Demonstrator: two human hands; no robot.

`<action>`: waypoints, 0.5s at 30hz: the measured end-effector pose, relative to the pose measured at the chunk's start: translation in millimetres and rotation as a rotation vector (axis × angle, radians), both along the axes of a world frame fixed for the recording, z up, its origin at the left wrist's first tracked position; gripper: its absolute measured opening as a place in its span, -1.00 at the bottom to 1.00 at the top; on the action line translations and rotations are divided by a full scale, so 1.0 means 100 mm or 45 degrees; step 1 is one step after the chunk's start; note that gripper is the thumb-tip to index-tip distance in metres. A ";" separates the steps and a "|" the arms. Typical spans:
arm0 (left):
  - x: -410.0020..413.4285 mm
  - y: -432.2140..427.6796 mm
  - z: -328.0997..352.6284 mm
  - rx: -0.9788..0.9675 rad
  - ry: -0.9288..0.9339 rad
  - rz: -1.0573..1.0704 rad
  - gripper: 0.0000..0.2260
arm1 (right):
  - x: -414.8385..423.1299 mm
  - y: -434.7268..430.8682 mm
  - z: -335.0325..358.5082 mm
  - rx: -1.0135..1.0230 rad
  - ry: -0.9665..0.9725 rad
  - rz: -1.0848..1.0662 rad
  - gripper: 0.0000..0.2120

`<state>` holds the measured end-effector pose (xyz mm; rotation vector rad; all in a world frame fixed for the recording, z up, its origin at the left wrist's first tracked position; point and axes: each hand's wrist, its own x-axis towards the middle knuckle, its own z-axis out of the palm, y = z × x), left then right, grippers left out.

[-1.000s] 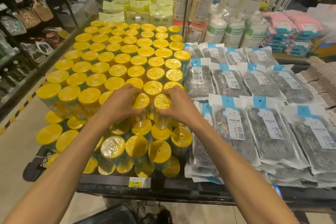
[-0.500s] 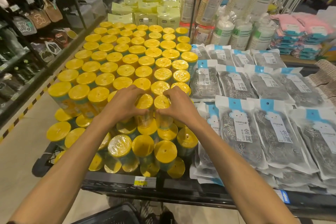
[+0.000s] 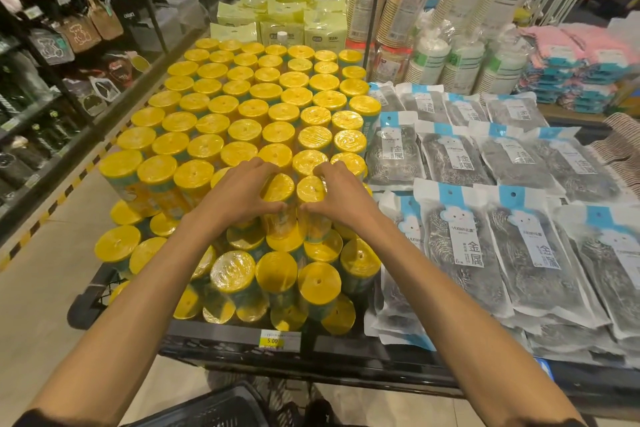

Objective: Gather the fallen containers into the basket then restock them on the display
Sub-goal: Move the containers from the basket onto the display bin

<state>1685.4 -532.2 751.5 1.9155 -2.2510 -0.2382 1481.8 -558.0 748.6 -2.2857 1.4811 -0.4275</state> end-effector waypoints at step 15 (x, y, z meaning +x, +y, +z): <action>-0.04 0.28 -0.05 -0.109 0.023 -0.024 -0.33 | -0.17 0.09 -0.04 0.037 -0.005 0.066 -0.25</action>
